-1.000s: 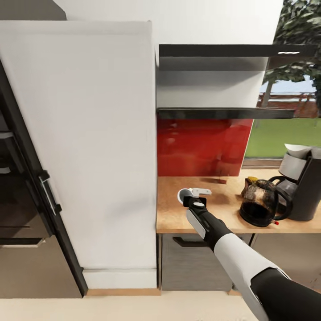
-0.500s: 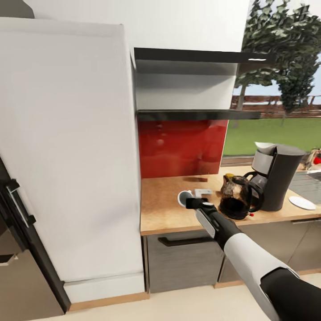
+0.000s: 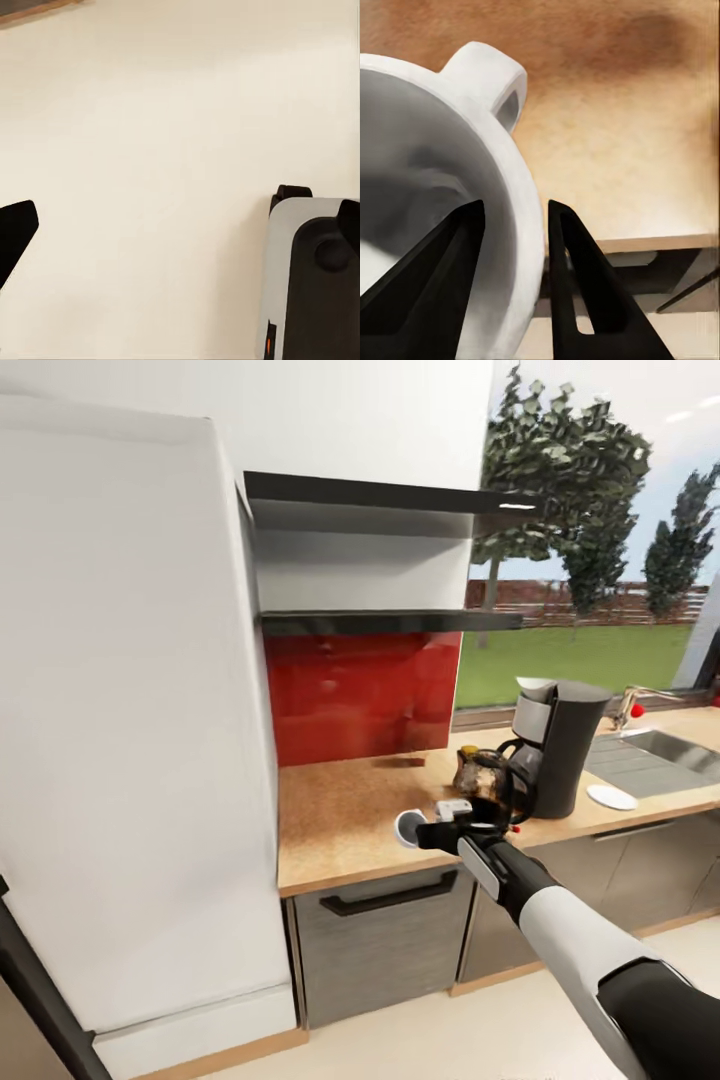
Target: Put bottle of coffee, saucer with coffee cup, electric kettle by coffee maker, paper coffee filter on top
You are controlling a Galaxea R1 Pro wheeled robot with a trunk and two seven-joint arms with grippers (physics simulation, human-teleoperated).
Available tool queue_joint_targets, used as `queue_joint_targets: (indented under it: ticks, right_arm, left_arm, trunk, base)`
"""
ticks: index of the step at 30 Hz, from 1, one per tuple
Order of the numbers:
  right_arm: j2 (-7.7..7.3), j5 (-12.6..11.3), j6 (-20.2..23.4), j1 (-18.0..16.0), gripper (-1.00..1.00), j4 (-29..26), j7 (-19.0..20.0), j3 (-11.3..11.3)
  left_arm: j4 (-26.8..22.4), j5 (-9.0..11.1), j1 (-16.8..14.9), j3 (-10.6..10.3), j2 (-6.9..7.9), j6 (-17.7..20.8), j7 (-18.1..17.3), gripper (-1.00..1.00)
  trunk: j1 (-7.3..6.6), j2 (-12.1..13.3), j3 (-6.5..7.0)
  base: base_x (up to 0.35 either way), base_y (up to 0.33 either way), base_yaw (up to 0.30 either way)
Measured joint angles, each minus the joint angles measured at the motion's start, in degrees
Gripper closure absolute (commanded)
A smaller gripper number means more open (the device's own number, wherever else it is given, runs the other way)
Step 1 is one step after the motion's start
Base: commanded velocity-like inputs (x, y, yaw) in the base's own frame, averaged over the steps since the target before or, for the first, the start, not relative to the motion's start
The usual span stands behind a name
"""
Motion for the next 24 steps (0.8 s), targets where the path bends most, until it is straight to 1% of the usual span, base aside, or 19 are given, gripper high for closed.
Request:
queue_joint_targets:
  ticks: [24]
  right_arm:
    - [0.05,-0.2,-0.1,0.0,1.00,0.0,0.1,-0.1]
  left_arm:
    - [-0.3,0.0,-0.1,0.0,-0.09,0.1,0.4,-1.00]
  trunk:
    - [0.00,0.0,1.16]
  base:
    - [0.000,0.000,-0.265]
